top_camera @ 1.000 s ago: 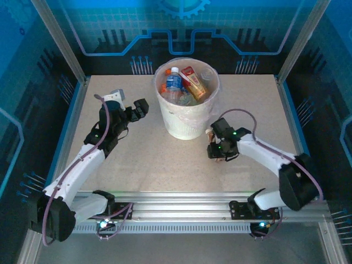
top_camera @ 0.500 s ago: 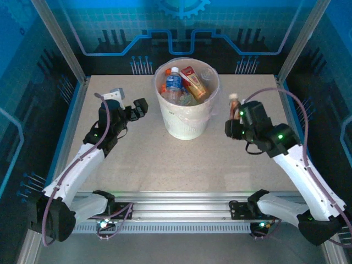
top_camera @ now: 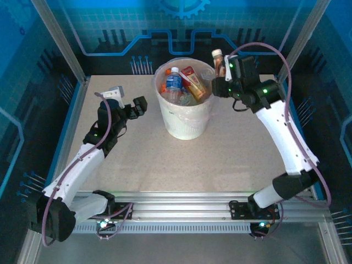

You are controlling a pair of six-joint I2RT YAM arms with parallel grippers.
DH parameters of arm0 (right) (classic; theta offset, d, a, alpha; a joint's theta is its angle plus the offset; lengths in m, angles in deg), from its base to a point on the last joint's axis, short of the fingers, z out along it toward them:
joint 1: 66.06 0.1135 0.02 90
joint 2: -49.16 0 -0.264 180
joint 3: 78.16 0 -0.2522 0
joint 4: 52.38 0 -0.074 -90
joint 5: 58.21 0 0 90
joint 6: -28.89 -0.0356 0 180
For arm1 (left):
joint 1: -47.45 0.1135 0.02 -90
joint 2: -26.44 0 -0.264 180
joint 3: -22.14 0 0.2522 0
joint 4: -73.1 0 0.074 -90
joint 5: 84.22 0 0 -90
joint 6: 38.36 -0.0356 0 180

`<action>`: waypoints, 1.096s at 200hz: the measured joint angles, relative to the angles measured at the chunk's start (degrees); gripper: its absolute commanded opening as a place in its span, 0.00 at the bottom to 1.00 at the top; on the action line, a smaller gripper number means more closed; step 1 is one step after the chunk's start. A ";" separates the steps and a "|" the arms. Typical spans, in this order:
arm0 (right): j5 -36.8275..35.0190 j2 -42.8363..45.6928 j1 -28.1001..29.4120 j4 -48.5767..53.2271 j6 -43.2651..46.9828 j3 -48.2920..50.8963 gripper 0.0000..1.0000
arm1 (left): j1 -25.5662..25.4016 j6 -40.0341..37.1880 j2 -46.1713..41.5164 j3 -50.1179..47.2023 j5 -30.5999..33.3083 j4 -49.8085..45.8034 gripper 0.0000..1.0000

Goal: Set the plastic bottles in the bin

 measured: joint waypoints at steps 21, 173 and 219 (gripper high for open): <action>0.81 -4.61 0.02 -0.46 -0.31 -4.66 0.43 | 0.00 0.02 0.00 0.00 0.00 0.55 0.99; -4.37 -17.18 5.05 2.75 -4.04 -13.66 0.70 | 0.04 -0.11 0.07 -0.13 -0.02 0.85 0.99; -5.49 -17.35 5.05 3.23 -0.68 -13.77 0.83 | 0.07 -0.11 0.07 -0.35 -0.02 0.76 0.99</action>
